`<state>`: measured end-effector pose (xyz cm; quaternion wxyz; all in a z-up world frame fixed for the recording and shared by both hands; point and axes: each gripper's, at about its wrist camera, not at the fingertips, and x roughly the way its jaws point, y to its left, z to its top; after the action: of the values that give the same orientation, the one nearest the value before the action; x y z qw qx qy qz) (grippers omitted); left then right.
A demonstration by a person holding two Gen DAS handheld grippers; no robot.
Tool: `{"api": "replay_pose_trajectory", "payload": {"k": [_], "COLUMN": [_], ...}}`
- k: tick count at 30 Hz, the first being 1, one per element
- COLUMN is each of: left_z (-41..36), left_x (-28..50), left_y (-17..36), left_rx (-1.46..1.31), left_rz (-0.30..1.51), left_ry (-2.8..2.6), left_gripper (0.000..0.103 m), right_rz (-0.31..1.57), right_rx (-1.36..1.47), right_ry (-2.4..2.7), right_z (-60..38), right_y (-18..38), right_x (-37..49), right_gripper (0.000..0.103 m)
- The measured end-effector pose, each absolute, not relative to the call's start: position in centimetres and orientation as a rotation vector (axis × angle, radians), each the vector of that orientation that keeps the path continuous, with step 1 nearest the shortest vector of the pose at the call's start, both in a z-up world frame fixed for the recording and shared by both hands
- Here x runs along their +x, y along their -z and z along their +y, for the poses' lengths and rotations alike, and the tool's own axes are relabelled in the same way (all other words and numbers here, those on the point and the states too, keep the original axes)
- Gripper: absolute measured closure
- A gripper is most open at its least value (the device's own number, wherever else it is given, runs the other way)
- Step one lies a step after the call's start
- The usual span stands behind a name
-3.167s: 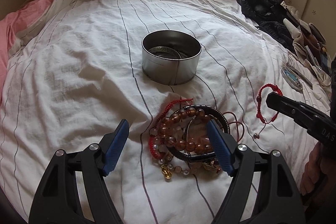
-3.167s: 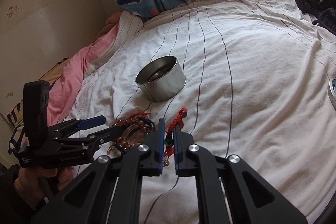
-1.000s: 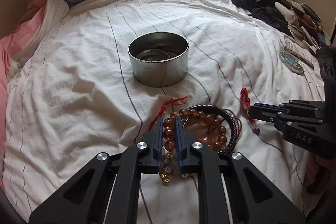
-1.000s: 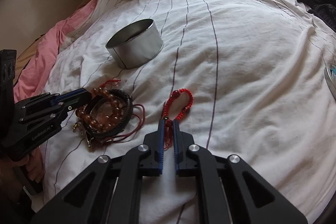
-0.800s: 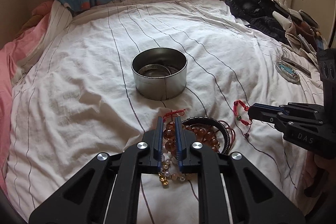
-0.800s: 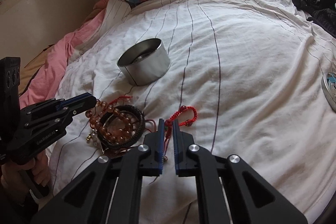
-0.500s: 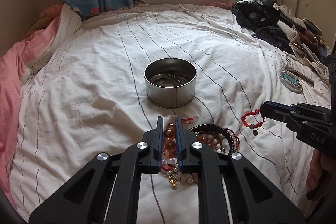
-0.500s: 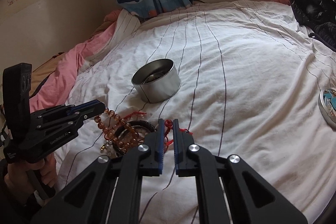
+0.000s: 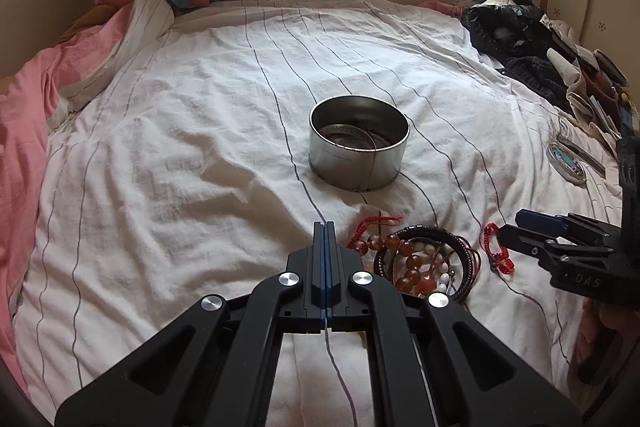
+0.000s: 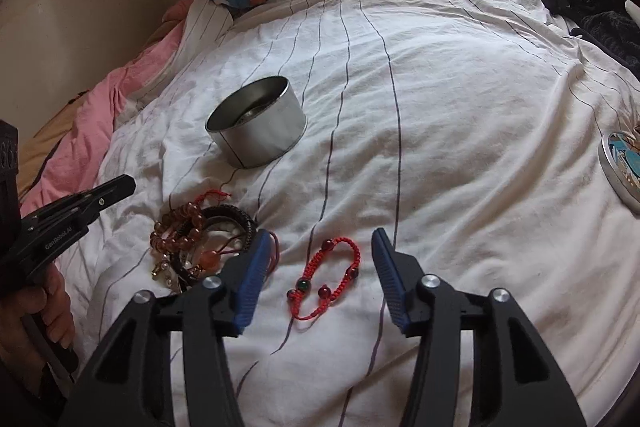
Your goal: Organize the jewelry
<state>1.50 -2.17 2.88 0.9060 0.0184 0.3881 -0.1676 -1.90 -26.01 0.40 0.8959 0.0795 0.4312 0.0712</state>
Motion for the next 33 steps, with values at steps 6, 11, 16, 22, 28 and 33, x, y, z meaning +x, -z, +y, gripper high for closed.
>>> {"api": "replay_pose_trajectory", "payload": {"k": [6,11,16,22,28,33], "left_z": [-3.4,-2.8,-2.3,-2.8,0.2,2.2], "left_x": [1.9,2.2,2.9,3.1,3.4,3.4], "left_y": [-0.6,0.4,1.2,1.6,-0.1,-0.6], "left_rx": [0.037,-0.022,-0.036,0.011,0.064,-0.051], "left_rz": [0.908,0.946,0.948,0.957,0.886,0.888], "left_ry": [0.404,0.418,0.345,0.345,0.174,0.224], "left_gripper": [0.087,0.071,0.053,0.072,0.091,0.090], "right_rz": [0.980,0.982,0.985,0.983,0.976,0.977], "right_rx": [0.088,0.066,0.081,0.101,0.122,0.127], "right_ry": [-0.140,-0.150,-0.180,-0.199,-0.203,-0.200], "right_z": [-24.9,-24.6,-24.6,-24.7,-25.0,-25.0], "right_y": [1.6,1.8,1.8,1.7,1.4,1.5], "right_x": [-1.3,-1.3,-1.2,-1.2,-1.4,-1.4], "right_gripper": [0.047,0.047,0.060,0.077,0.084,0.084]}}
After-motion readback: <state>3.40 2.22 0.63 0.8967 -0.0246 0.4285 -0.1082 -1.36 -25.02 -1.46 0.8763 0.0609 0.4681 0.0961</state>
